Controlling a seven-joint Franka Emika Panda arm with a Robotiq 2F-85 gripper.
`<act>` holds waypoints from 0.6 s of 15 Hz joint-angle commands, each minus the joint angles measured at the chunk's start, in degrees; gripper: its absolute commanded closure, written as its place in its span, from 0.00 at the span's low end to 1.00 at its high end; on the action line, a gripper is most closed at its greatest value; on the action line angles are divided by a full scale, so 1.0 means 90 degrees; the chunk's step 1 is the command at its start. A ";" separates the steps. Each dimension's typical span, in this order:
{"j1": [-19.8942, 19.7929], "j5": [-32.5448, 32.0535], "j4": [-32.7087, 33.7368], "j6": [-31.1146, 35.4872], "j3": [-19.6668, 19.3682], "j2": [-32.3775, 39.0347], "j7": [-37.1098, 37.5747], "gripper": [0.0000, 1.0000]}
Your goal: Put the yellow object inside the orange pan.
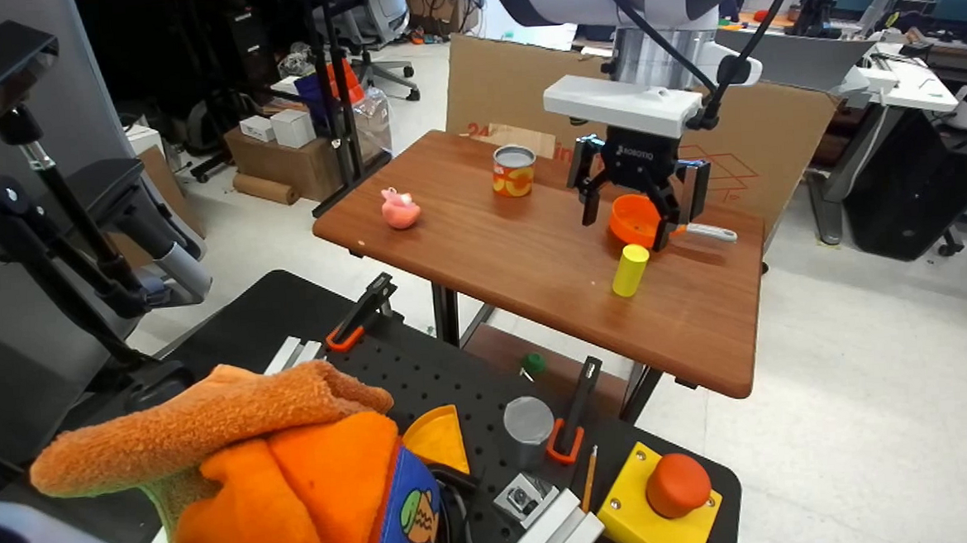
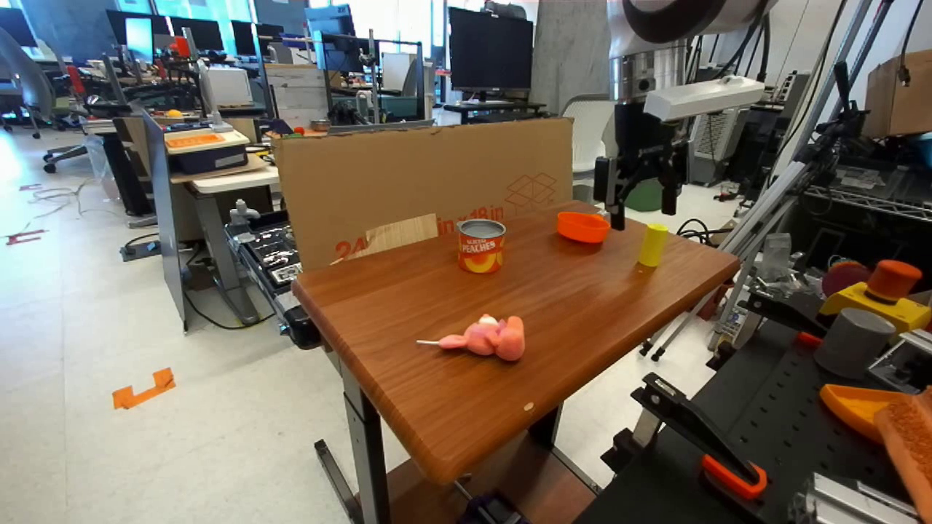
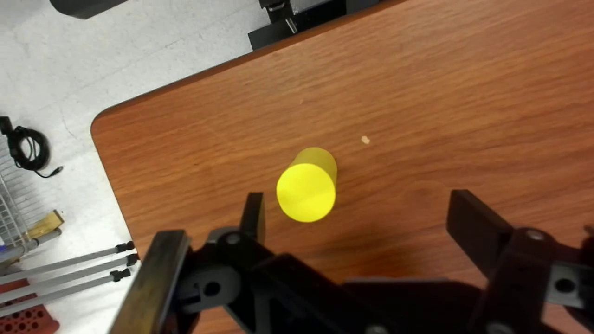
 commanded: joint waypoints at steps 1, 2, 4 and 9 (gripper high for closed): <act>0.0212 -0.0209 0.0360 -0.0369 -0.0187 0.0299 0.0228 0.00; 0.0233 -0.0240 0.0399 -0.0423 -0.0216 0.0350 0.0272 0.00; 0.0265 -0.0304 0.0473 -0.0547 -0.0260 0.0444 0.0338 0.00; 0.0342 -0.0528 0.0500 -0.0381 -0.0394 0.0580 0.0505 0.40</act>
